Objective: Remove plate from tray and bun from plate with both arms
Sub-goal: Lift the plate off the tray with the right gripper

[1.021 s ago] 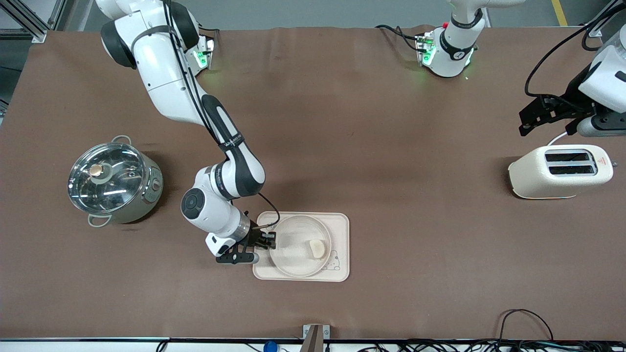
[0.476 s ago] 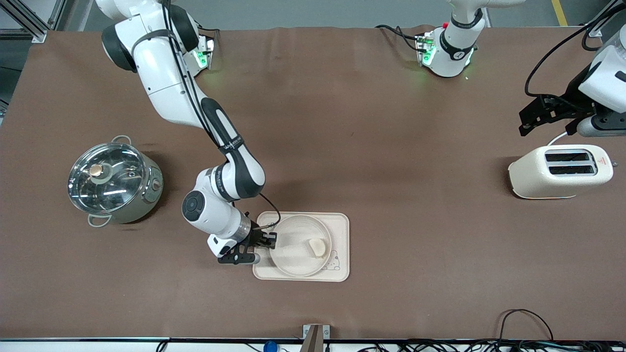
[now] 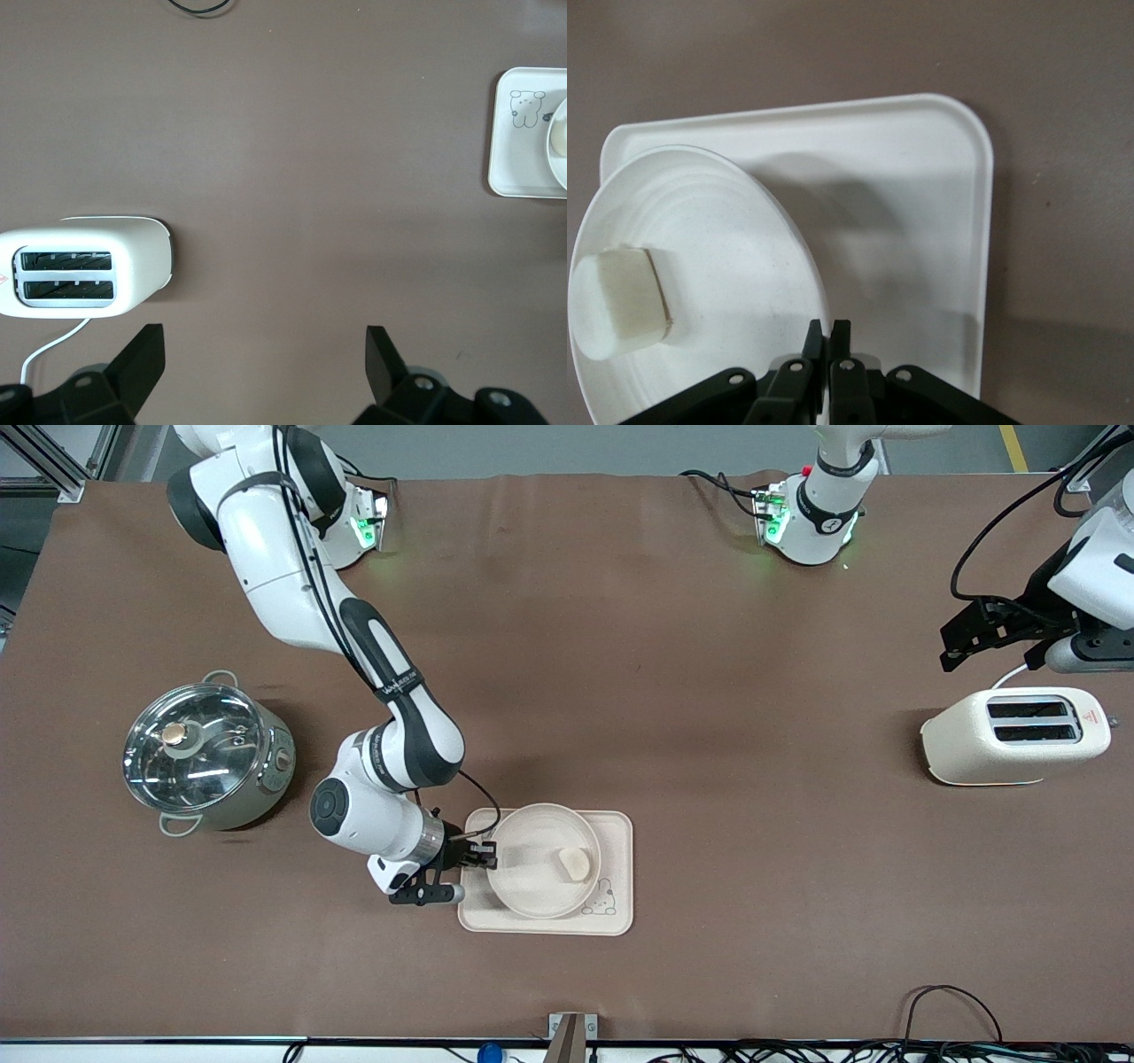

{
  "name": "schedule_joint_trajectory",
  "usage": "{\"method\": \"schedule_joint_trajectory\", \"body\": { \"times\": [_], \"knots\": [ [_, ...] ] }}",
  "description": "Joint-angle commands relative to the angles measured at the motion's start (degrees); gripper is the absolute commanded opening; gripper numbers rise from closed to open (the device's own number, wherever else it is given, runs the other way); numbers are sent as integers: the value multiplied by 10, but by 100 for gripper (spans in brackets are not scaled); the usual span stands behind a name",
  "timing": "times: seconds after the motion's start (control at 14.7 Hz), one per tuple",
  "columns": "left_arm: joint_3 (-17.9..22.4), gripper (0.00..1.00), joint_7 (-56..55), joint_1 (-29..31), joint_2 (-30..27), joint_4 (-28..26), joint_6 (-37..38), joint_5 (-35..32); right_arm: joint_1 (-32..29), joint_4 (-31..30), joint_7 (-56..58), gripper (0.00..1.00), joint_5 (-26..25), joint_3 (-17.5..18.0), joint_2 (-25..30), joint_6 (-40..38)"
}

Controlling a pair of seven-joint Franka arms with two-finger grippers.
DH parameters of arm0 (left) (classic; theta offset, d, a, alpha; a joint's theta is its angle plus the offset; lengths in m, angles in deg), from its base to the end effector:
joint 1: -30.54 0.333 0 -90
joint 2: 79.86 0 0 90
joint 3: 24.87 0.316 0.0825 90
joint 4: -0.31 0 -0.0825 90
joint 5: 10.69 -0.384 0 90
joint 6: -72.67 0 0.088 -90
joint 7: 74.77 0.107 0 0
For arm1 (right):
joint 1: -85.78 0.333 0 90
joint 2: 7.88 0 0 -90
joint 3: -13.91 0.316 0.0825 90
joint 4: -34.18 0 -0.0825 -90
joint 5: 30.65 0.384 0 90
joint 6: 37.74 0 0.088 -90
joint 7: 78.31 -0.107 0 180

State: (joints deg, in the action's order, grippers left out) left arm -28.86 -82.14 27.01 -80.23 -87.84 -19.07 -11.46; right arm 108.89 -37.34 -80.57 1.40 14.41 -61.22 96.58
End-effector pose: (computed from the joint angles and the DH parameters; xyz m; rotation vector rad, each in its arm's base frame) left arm 0.5515 -0.0715 0.6462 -3.1348 0.0040 -0.1103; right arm 0.7038 0.3143 0.2146 -2.6800 -0.0067 -0.0790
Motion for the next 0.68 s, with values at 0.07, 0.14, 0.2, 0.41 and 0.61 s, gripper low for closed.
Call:
{"method": "schedule_joint_trajectory", "body": {
  "times": [0.07,0.14,0.2,0.41,0.61],
  "knots": [
    [1,100,12,-1,2,8,6,-9,17,-136,12,0,14,23,103,-3],
    [1,100,12,-1,2,8,6,-9,25,-179,11,0,20,24,125,30],
    [1,100,12,-1,2,8,7,-9,34,-234,10,0,20,27,155,82],
    [1,100,12,-1,2,8,6,-8,45,-365,7,0,27,63,218,193],
    [1,100,12,-1,2,8,7,-9,45,-451,9,0,44,94,238,281]
  ]
}}
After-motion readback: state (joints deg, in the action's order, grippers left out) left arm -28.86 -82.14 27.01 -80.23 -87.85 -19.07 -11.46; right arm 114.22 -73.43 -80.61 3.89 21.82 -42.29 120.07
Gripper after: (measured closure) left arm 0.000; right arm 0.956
